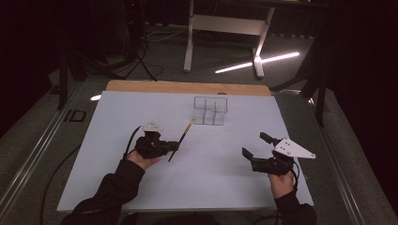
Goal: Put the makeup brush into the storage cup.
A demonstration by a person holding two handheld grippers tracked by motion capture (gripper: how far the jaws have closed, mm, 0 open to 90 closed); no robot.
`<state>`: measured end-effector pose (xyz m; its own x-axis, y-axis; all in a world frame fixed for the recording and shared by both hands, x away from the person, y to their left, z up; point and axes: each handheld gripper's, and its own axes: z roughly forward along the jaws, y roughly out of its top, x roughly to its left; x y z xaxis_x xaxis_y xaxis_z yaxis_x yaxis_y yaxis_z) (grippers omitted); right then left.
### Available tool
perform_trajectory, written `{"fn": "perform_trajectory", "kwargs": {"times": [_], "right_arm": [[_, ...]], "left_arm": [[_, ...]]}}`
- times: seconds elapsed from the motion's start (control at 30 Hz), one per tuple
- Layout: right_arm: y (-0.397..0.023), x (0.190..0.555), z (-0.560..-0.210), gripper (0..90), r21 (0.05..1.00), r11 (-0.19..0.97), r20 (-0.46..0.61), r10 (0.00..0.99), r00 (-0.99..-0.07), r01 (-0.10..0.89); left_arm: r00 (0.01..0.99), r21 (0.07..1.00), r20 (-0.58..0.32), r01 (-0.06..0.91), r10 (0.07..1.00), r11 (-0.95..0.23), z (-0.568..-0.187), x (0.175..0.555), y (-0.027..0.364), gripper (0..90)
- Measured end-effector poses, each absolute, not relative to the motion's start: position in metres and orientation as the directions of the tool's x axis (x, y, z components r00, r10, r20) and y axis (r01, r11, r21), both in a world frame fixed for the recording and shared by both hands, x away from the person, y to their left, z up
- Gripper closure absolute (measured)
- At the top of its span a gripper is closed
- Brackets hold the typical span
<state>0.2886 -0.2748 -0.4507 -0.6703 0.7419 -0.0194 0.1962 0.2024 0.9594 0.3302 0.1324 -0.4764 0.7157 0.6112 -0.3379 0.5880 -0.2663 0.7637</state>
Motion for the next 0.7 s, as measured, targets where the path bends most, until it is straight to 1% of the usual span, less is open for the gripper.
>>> {"fn": "perform_trajectory", "kwargs": {"times": [0.13, 0.17, 0.2, 0.23, 0.3, 0.37, 0.5, 0.6, 0.63, 0.7], "right_arm": [[-0.271, 0.289, -0.446, 11.1, 0.953, 0.196, 0.002, 0.757, -0.653, 0.230], [-0.270, 0.291, -0.445, 11.1, 0.953, 0.180, 0.025, 0.755, -0.655, 0.243], [-0.270, 0.291, -0.445, 11.1, 0.953, 0.180, 0.025, 0.755, -0.655, 0.243], [-0.269, 0.293, -0.443, 11.0, 0.953, 0.144, 0.066, 0.758, -0.649, 0.265], [-0.268, 0.294, -0.442, 11.0, 0.954, 0.138, 0.074, 0.756, -0.651, 0.268], [-0.265, 0.298, -0.438, 11.0, 0.950, 0.138, 0.087, 0.746, -0.660, 0.281], [-0.262, 0.304, -0.430, 11.0, 0.953, 0.116, 0.107, 0.734, -0.671, 0.279], [-0.259, 0.307, -0.426, 11.0, 0.950, 0.125, 0.108, 0.727, -0.678, 0.285], [-0.258, 0.309, -0.424, 11.0, 0.946, 0.137, 0.106, 0.725, -0.681, 0.294], [-0.253, 0.315, -0.422, 11.0, 0.937, 0.133, 0.143, 0.696, -0.704, 0.322]], "left_arm": [[0.715, 0.779, -0.333, 0.576, 0.615, -0.248, -0.478, 0.330, 0.133, 84.1], [0.715, 0.779, -0.333, 0.576, 0.615, -0.248, -0.478, 0.330, 0.133, 84.1], [0.714, 0.784, -0.330, 0.572, 0.618, -0.242, -0.479, 0.330, 0.133, 84.1], [0.717, 0.785, -0.331, 0.569, 0.613, -0.243, -0.479, 0.330, 0.133, 84.1], [0.717, 0.793, -0.337, 0.566, 0.610, -0.226, -0.480, 0.330, 0.132, 84.1], [0.719, 0.806, -0.359, 0.561, 0.595, -0.191, -0.483, 0.332, 0.131, 84.1], [0.731, 0.825, -0.351, 0.537, 0.585, -0.175, -0.484, 0.333, 0.129, 84.1], [0.731, 0.830, -0.349, 0.531, 0.586, -0.168, -0.483, 0.333, 0.127, 84.1], [0.740, 0.839, -0.344, 0.518, 0.579, -0.164, -0.483, 0.333, 0.126, 84.1], [0.761, 0.862, -0.326, 0.483, 0.561, -0.154, -0.482, 0.334, 0.124, 84.1]]}}
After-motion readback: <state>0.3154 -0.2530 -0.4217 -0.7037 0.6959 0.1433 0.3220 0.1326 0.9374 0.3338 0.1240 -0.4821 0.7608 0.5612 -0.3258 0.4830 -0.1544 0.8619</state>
